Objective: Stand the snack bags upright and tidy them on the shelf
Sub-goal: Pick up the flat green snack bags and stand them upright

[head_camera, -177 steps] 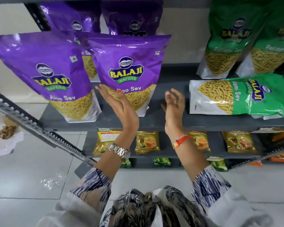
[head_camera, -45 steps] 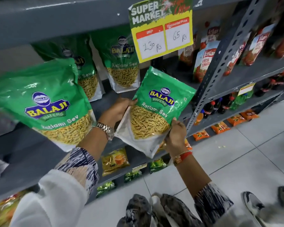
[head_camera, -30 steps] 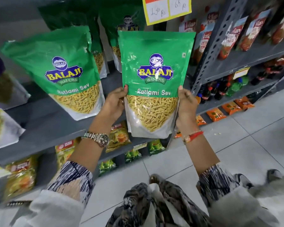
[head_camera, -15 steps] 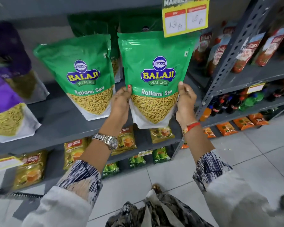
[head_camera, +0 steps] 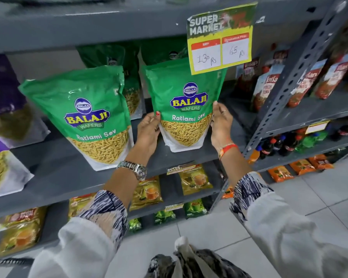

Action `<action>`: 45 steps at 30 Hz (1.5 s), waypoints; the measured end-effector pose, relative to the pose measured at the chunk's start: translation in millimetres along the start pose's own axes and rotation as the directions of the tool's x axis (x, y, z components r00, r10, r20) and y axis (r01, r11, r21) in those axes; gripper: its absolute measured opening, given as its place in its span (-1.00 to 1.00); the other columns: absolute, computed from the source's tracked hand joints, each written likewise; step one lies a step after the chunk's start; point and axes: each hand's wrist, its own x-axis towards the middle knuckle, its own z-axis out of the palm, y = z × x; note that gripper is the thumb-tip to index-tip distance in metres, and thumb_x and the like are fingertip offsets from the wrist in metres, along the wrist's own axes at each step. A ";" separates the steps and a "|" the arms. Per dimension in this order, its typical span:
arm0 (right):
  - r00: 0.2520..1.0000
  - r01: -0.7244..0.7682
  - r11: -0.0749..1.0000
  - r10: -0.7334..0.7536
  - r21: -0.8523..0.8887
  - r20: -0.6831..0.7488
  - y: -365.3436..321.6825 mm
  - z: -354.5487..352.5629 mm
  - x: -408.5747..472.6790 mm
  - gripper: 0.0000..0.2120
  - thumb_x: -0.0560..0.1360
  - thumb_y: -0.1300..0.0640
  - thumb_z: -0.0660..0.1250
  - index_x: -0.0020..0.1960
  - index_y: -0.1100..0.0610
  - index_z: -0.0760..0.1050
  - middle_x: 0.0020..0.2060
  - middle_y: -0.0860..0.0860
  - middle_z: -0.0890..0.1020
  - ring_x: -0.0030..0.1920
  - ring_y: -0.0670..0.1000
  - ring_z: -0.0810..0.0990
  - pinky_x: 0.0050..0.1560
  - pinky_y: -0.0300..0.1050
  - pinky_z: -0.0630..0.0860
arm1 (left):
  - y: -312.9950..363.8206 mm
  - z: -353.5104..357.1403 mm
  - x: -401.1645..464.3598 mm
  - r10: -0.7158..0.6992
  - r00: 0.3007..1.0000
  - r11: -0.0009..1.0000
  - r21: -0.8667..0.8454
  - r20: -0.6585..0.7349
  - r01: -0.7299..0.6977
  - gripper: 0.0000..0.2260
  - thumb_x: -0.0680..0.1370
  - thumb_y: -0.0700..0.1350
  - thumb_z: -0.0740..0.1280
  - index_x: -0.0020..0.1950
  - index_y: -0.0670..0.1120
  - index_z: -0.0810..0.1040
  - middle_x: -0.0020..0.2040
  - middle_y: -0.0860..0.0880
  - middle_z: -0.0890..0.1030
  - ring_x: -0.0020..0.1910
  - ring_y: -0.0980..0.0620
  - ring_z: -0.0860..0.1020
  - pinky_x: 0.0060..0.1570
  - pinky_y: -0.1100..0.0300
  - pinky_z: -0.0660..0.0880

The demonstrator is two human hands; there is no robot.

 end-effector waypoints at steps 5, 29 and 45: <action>0.997 -0.031 0.999 0.035 -0.045 0.074 8.4 -11.4 7.1 -0.84 0.57 0.02 0.19 -0.05 0.04 0.53 -0.09 -0.07 0.68 -0.06 -0.10 0.63 0.00 -0.14 0.54 | -7.6 1.5 5.7 -0.006 1.000 1.000 0.004 0.016 0.006 -0.83 0.56 -0.19 0.21 -0.17 -0.01 0.54 -0.26 0.15 0.68 -0.20 0.18 0.60 -0.05 0.23 0.50; 0.948 -0.123 0.970 0.177 -0.210 0.263 20.6 -30.1 -9.3 -0.45 0.52 -0.25 0.05 0.36 0.04 0.38 0.28 0.05 0.56 0.25 0.00 0.56 0.32 0.07 0.45 | -44.4 21.5 -14.1 -0.083 0.991 0.979 0.195 0.101 0.062 -0.66 0.53 0.00 0.25 0.26 -0.08 0.41 0.11 0.01 0.59 0.05 0.10 0.57 0.34 0.00 0.39; 0.969 -0.103 0.982 0.134 -0.156 0.207 29.1 -33.5 -4.7 -0.49 0.53 -0.20 0.11 0.33 0.09 0.37 0.25 0.05 0.55 0.22 -0.02 0.56 0.28 0.01 0.48 | -48.7 27.1 -19.4 -0.004 1.000 0.970 0.242 -0.024 0.010 -0.58 0.51 -0.03 0.28 0.33 -0.13 0.34 0.22 -0.06 0.55 0.05 0.15 0.56 0.08 0.27 0.53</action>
